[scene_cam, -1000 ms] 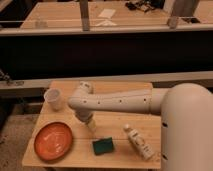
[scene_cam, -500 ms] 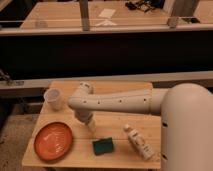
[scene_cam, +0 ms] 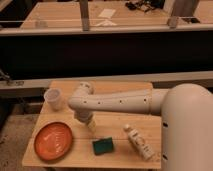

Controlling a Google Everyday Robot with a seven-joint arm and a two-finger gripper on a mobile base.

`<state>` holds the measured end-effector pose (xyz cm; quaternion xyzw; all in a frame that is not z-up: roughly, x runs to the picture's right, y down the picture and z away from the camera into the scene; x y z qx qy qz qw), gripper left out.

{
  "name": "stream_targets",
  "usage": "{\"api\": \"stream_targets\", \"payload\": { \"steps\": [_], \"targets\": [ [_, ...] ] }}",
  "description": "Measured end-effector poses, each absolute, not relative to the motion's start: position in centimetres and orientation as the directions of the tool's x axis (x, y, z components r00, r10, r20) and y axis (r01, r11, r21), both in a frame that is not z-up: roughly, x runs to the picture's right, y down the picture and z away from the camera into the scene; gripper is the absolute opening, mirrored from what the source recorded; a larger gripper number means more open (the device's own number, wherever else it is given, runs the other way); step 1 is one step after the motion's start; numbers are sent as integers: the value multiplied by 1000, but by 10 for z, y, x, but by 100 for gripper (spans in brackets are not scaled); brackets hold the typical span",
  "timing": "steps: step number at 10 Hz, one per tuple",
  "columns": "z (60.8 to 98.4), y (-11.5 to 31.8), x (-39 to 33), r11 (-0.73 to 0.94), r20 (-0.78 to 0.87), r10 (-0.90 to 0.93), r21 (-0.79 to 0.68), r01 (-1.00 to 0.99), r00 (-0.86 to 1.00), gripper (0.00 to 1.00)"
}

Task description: Push the ceramic bowl across the table

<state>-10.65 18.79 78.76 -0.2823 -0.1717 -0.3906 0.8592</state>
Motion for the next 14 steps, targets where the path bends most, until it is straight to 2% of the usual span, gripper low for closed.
{"api": "stream_targets", "payload": {
  "steps": [14],
  "targets": [
    [785,194,-107,505,554,-592,-312,805,586,80]
  ]
}}
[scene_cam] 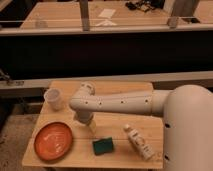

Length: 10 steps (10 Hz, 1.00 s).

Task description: Push the ceramic bowl across the table

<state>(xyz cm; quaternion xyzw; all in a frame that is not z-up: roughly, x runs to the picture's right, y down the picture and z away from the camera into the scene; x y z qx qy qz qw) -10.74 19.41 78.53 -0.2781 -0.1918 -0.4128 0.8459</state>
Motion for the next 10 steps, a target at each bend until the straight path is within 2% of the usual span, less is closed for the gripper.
{"api": "stream_targets", "payload": {
  "steps": [10],
  "targets": [
    [781,200,-112,481,579,-603,-285,829,549,80]
  ]
}}
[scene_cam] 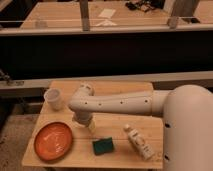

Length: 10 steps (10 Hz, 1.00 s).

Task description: Push the ceramic bowl across the table

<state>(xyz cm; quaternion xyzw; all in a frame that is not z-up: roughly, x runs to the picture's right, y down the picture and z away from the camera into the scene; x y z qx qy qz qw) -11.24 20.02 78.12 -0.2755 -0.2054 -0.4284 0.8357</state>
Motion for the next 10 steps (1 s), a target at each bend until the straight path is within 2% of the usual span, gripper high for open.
{"api": "stream_targets", "payload": {
  "steps": [10],
  "targets": [
    [780,205,-111,463,597,-611,-263,847,520,80]
  ]
}}
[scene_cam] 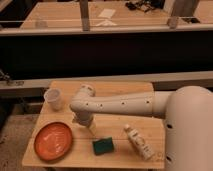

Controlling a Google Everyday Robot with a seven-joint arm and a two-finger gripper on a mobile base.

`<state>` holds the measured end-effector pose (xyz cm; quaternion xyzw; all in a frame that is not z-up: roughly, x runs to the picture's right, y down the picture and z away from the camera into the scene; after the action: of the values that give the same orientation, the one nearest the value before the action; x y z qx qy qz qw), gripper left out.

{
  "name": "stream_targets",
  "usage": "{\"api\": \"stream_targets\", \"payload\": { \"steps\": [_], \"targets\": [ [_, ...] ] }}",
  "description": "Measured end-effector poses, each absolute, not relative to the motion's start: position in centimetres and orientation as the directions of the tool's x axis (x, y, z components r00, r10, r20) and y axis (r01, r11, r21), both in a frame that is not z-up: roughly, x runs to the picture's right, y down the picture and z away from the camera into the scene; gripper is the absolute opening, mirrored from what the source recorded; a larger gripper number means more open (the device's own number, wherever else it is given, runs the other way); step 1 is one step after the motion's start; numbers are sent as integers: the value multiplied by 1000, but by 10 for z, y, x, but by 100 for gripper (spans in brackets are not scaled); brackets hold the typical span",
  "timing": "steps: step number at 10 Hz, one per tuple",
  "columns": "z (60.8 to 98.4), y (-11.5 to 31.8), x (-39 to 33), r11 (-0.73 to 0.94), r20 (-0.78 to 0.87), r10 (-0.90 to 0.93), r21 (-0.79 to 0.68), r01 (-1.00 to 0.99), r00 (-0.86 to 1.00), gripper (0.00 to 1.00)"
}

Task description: Push the ceramic bowl across the table

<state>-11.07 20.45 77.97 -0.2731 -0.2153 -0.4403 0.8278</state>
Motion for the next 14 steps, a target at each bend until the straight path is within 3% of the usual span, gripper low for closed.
{"api": "stream_targets", "payload": {
  "steps": [7,8,10,11,14],
  "targets": [
    [779,209,-111,449,607,-617,-251,858,501,80],
    [779,209,-110,448,608,-617,-250,859,499,78],
    [779,211,-110,436,615,-622,-242,867,485,56],
    [779,211,-110,435,615,-622,-242,867,484,51],
    [779,213,-107,432,618,-623,-240,870,480,50]
  ]
}}
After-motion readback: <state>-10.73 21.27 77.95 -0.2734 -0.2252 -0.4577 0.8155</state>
